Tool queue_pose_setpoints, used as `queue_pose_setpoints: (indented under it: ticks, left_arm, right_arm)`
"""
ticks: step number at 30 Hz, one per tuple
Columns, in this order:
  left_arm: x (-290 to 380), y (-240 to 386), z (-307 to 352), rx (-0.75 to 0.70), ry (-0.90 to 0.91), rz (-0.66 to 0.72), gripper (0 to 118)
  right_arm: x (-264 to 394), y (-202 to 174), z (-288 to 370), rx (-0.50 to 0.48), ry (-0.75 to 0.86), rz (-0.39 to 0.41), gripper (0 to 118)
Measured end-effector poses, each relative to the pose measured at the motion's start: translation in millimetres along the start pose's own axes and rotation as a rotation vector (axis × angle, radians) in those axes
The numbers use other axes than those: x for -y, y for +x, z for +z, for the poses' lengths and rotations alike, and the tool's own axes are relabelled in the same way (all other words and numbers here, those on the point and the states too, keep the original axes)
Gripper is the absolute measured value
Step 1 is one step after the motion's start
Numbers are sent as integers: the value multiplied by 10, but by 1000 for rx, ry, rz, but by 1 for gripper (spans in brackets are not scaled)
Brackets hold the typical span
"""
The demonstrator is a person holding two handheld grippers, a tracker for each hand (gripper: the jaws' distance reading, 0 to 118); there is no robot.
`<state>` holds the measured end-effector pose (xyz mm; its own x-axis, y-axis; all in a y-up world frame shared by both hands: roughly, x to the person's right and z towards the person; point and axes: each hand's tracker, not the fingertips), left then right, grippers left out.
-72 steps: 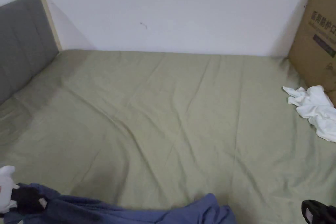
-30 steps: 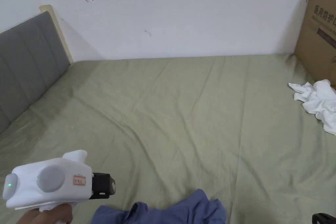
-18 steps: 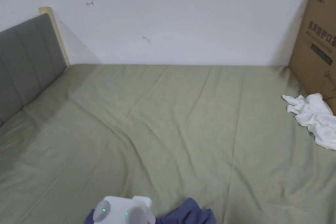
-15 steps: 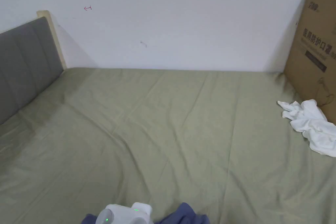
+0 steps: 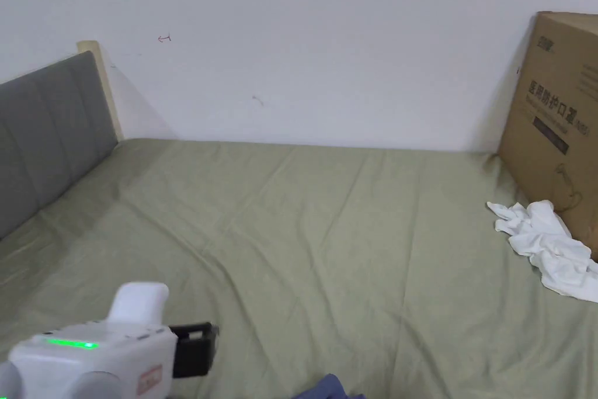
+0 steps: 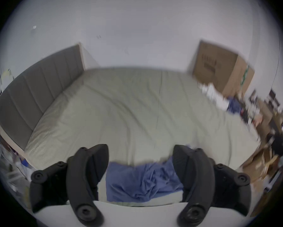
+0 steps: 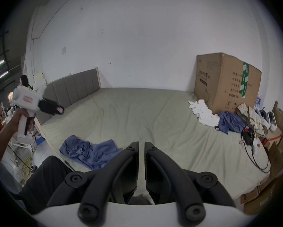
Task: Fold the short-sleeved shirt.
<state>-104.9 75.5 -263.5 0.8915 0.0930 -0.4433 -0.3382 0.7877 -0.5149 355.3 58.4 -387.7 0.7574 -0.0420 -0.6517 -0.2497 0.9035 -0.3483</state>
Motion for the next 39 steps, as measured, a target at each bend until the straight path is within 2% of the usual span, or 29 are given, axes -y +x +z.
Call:
queue_pose_setpoints:
  ticks: [2, 4, 6, 7, 8, 9, 10, 11, 12, 14, 15, 16, 17, 18, 19, 20, 22, 24, 27, 29, 30, 34, 35, 39]
  left_arm:
    - [-79, -77, 272, 21, 84, 60, 96]
    - [-89, -127, 517, 56, 170, 85, 96]
    - [-63, -188, 667, 127, 168, 107, 95]
    - [-38, -203, 689, 167, 130, 128, 85]
    - [19, -238, 731, 179, 150, 153, 60]
    - [98, -277, 728, 168, 162, 149, 17]
    - [181, -309, 717, 109, 188, 146, 3]
    - [222, -397, 690, 78, 189, 129, 3]
    - [249, -541, 615, 112, 143, 137, 3]
    - [361, -862, 445, 268, 110, 232, 3]
    - [432, -930, 350, 277, 63, 289, 3]
    - [490, -1075, 299, 228, 24, 335, 5]
    - [562, -1203, 248, 254, 46, 356, 16]
    - [650, -1364, 165, 280, 75, 385, 41]
    - [711, -1460, 36, 323, 22, 442, 88]
    - [762, -1604, -126, 388, -54, 494, 107]
    - [933, -1806, -449, 538, -186, 613, 109]
    - [1077, -1866, -684, 506, -256, 651, 109]
    - [1264, -2066, -1125, 423, -392, 633, 109]
    - [1331, -2024, -1277, 453, -401, 641, 109]
    - [1366, -2000, -1346, 495, -397, 623, 109]
    - [1474, -1791, -1542, 469, -419, 596, 109]
    - [1601, -1991, -1741, 500, -461, 625, 108]
    - [1657, -2011, -1805, 676, -446, 730, 109]
  right_arm:
    - [-97, -64, -7, -4, 31, 12, 9]
    - [-192, -132, 7, -4, 76, 25, 9]
    - [-260, -196, 23, -10, 110, 29, 9]
    - [-286, -227, 30, -18, 121, 29, 9]
    - [-304, -250, 31, -27, 126, 27, 9]
    - [-312, -278, 23, -40, 127, 22, 9]
    - [-321, -314, 9, -54, 127, 20, 9]
    - [-319, -335, -13, -74, 124, 18, 9]
    - [-319, -356, -41, -93, 113, 15, 9]
    - [-313, -381, -80, -133, 93, 6, 9]
    - [-312, -389, -81, -147, 91, 0, 9]
    - [-316, -400, -73, -151, 89, 3, 9]
    - [-317, -415, -56, -151, 90, 14, 9]
    - [-314, -429, -45, -147, 94, 31, 9]
    - [-313, -439, -37, -133, 94, 43, 9]
    - [-316, -434, -36, -133, 90, 45, 9]
    - [-318, -425, -32, -141, 81, 44, 9]
    - [-311, -421, -37, -127, 71, 53, 9]
    - [-299, -402, -49, -115, 50, 56, 9]
    - [-288, -342, -55, -156, 14, -14, 9]
    - [-285, -327, -55, -157, 14, -12, 9]
    - [-269, -350, -103, -105, -34, 81, 9]
    - [-263, -355, -111, -109, -37, 80, 9]
    - [-224, -391, -139, -129, -46, 83, 9]
